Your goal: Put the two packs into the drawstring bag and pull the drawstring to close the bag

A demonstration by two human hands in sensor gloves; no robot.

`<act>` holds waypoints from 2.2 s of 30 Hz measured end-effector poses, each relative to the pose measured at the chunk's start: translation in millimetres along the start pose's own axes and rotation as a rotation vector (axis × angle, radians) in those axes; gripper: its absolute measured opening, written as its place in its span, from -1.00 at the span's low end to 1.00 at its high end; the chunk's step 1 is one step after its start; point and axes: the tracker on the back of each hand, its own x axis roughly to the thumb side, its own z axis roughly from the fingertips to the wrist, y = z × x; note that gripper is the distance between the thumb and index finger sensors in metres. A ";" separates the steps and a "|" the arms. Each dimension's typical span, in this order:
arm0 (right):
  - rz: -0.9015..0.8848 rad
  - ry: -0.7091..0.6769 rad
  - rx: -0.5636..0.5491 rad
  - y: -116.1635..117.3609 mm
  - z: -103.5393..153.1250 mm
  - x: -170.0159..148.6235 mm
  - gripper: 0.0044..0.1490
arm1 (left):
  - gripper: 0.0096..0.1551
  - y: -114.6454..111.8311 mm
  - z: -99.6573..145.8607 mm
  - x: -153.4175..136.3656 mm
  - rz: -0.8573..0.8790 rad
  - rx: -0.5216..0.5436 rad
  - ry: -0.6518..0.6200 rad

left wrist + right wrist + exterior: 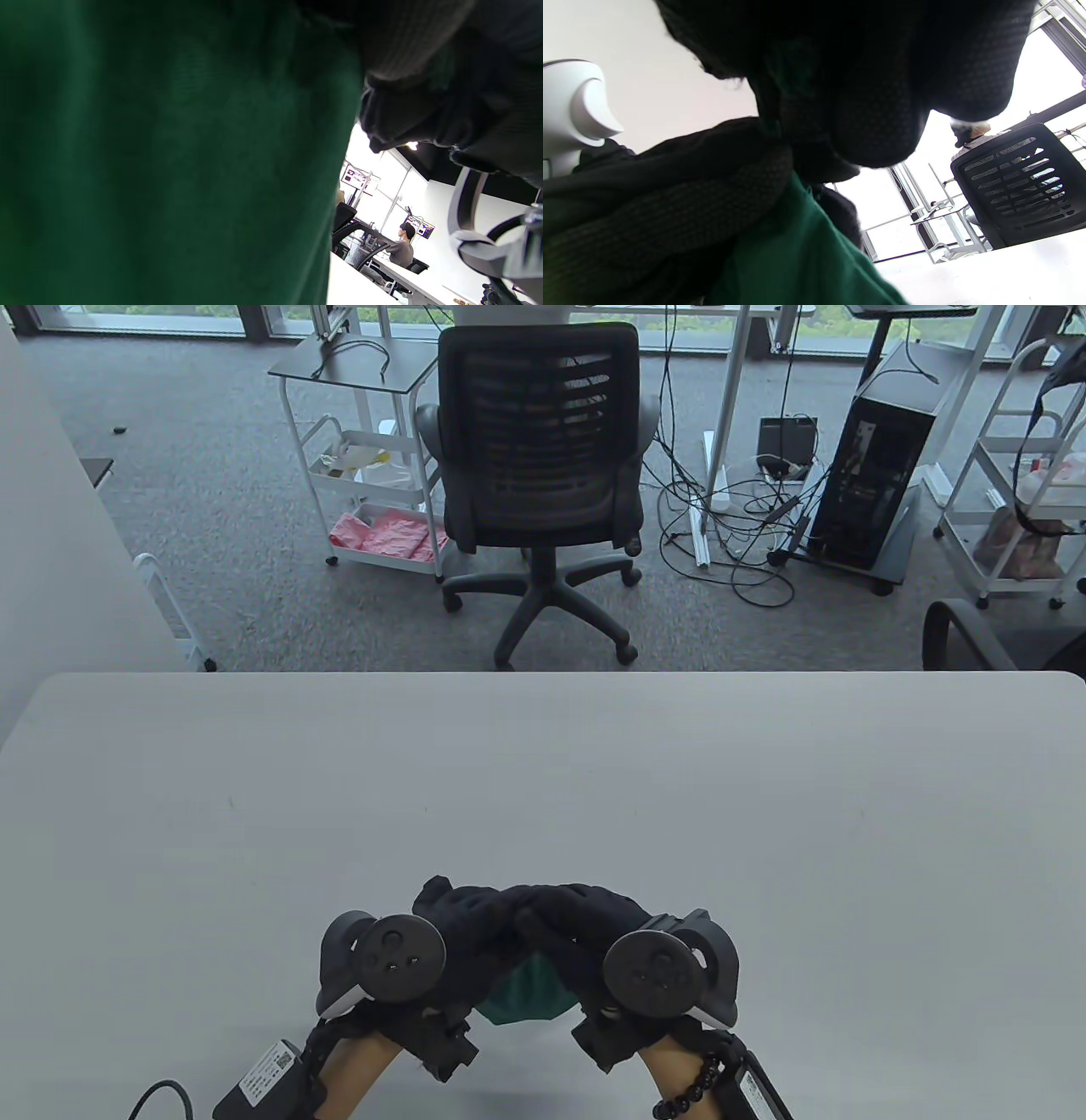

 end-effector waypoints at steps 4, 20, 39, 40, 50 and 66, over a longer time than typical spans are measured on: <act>-0.017 0.015 0.016 2.2 0.5 -3.7 -0.55 | -0.54 1.1 3.5 -3.1 -0.022 0.015 0.010; -0.286 0.116 0.136 17.8 1.8 -31.4 -0.55 | -0.55 10.3 10.0 -12.6 -0.183 0.020 0.007; -0.317 0.131 0.105 5.9 2.7 -41.3 -0.55 | -0.55 17.9 12.1 -25.3 -0.219 0.045 0.068; -0.316 0.132 0.103 5.5 2.8 -41.8 -0.55 | -0.56 18.4 12.1 -26.4 -0.209 0.041 0.074; -0.326 0.142 0.072 -1.3 3.6 -47.4 -0.55 | -0.56 20.9 12.2 -35.9 -0.164 0.044 0.106; -0.328 0.125 0.007 -17.8 4.3 -51.0 -0.56 | -0.55 21.3 10.3 -43.9 -0.137 0.055 0.139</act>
